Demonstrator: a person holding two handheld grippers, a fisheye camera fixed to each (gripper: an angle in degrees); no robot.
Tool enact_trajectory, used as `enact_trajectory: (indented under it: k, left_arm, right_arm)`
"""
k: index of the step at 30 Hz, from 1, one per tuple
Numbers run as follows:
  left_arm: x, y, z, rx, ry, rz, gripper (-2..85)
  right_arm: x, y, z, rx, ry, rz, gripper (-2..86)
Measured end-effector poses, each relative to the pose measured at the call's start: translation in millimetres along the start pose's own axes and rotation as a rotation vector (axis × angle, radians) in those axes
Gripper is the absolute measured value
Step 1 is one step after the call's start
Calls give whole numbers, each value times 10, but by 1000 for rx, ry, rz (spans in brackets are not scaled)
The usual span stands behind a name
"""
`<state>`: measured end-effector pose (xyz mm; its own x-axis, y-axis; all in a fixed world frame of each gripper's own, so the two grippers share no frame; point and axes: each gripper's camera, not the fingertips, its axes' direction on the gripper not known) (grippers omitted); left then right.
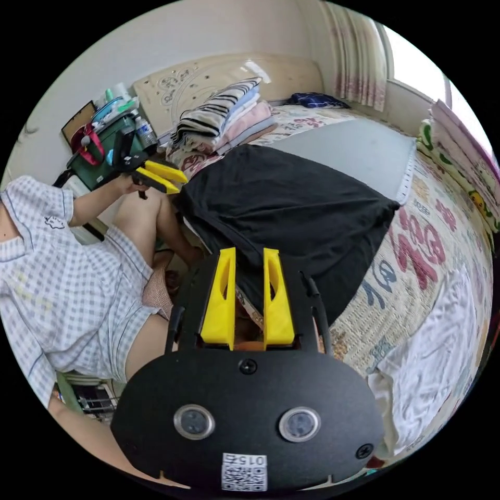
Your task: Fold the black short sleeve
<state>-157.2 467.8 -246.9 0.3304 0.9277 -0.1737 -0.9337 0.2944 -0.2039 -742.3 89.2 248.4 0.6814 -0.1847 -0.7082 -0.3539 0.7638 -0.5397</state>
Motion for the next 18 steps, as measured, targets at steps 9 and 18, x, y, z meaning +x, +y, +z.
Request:
enact_trajectory:
  k: [9,18]
  left_arm:
    - [-380,-599,497,-114,50,89,19]
    - [-1406,-809,163,118,73,-162,7]
  right_arm:
    - [204,737,256,-167,54,-71,102]
    - [892,937,-183,20,26,95,40]
